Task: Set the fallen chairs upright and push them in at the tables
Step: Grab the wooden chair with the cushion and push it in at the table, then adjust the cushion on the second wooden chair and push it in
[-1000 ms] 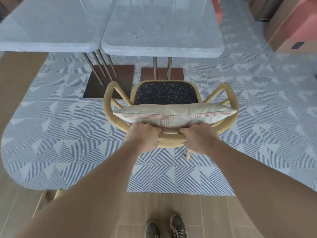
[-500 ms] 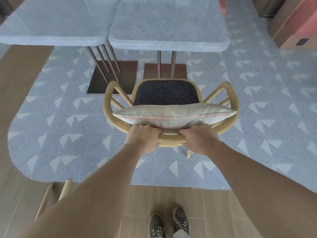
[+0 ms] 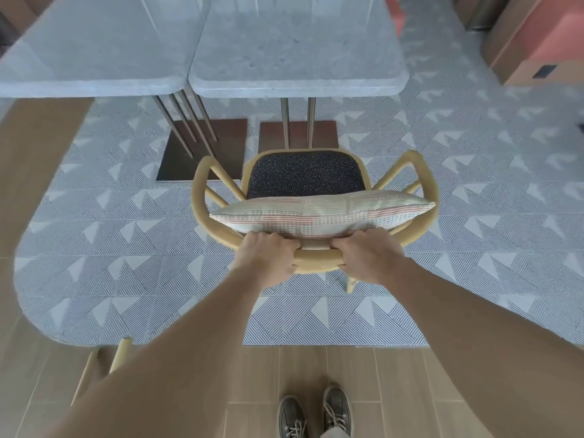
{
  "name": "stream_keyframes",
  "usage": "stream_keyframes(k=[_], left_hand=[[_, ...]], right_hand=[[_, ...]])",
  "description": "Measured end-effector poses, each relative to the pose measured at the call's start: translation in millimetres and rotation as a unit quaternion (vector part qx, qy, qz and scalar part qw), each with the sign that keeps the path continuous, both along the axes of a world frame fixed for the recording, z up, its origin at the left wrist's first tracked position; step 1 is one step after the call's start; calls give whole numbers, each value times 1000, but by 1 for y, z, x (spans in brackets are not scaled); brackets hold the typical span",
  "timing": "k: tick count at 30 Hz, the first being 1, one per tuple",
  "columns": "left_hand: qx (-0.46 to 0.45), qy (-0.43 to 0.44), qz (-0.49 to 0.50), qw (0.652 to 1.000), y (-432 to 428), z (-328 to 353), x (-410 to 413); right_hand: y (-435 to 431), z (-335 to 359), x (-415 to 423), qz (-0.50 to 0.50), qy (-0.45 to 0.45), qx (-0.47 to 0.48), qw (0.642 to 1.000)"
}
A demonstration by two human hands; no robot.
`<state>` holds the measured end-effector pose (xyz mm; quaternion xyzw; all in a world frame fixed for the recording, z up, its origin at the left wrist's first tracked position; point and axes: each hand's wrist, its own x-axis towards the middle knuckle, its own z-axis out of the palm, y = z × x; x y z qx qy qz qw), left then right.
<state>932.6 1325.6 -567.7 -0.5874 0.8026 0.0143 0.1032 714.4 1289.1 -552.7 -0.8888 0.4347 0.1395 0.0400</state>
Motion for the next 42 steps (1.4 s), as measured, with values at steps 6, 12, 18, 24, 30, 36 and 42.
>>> stream_keyframes(k=[6, 12, 18, 24, 30, 36, 42], left_hand=[[-26, 2, 11, 1000, 2, 2, 1], [44, 421, 167, 890, 18, 43, 14], [-63, 806, 245, 536, 73, 137, 15], [-169, 833, 156, 503, 178, 226, 22], [-245, 813, 116, 515, 290, 295, 4], [-305, 800, 122, 503, 409, 342, 0], [-394, 767, 177, 475, 565, 378, 40]], right_hand=[[3, -6, -3, 2, -17, -46, 999], [27, 34, 3, -151, -318, 106, 930], [72, 143, 43, -163, -670, 92, 718], [145, 227, 52, -50, -748, 106, 653], [240, 269, 42, 41, -756, 143, 638], [340, 303, 52, 108, -736, 205, 636], [453, 344, 119, 201, -702, 282, 623]])
